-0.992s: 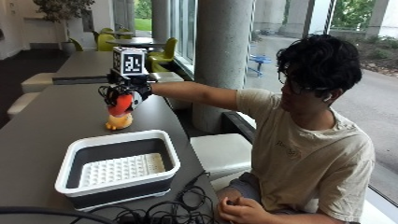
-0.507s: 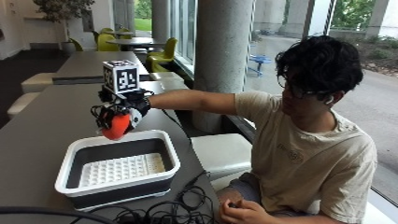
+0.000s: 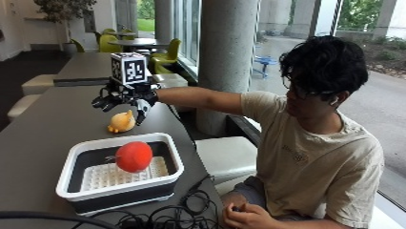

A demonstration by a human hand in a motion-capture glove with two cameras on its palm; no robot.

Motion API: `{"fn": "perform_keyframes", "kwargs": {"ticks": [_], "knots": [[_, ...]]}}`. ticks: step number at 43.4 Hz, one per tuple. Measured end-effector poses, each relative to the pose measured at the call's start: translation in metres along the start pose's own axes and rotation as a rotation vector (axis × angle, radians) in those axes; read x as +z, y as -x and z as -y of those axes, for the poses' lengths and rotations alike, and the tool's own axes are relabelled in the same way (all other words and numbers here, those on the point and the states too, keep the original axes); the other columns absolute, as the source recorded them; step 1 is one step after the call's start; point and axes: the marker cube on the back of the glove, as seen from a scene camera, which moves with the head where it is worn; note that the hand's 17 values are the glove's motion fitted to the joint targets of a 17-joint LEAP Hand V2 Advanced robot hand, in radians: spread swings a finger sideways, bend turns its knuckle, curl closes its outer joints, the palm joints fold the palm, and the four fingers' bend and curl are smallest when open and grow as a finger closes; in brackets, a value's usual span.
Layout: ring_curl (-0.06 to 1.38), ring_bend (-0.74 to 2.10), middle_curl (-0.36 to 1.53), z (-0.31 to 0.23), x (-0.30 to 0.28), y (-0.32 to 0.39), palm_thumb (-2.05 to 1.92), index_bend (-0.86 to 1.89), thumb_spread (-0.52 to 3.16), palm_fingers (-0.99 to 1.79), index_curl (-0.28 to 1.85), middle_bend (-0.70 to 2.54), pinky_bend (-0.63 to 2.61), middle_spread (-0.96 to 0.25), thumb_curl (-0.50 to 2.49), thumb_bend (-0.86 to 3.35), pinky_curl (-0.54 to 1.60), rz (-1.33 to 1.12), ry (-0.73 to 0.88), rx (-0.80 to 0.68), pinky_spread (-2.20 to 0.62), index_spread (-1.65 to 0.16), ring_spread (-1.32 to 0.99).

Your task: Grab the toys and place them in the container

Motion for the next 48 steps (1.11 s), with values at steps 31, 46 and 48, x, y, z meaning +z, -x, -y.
{"fn": "perform_keyframes", "kwargs": {"ticks": [31,46,48], "knots": [[0.45,0.15,0.36,-0.026,0.008,-0.026,-0.05,0.14,1.29,-0.21,0.36,0.11,1.02,-0.02,0.36,-0.04,0.34,0.009,0.016,0.044,0.01,-0.29,-0.03],[0.38,0.13,0.28,-0.072,0.054,-0.068,-0.08,0.13,1.27,-0.26,0.32,0.11,0.99,-0.02,0.27,-0.06,0.34,0.041,0.066,0.113,0.02,-0.27,-0.02],[0.37,0.13,0.27,-0.083,0.064,-0.077,-0.07,0.13,1.27,-0.27,0.31,0.11,0.99,-0.02,0.26,-0.05,0.34,0.046,0.083,0.138,0.02,-0.27,-0.01]]}}
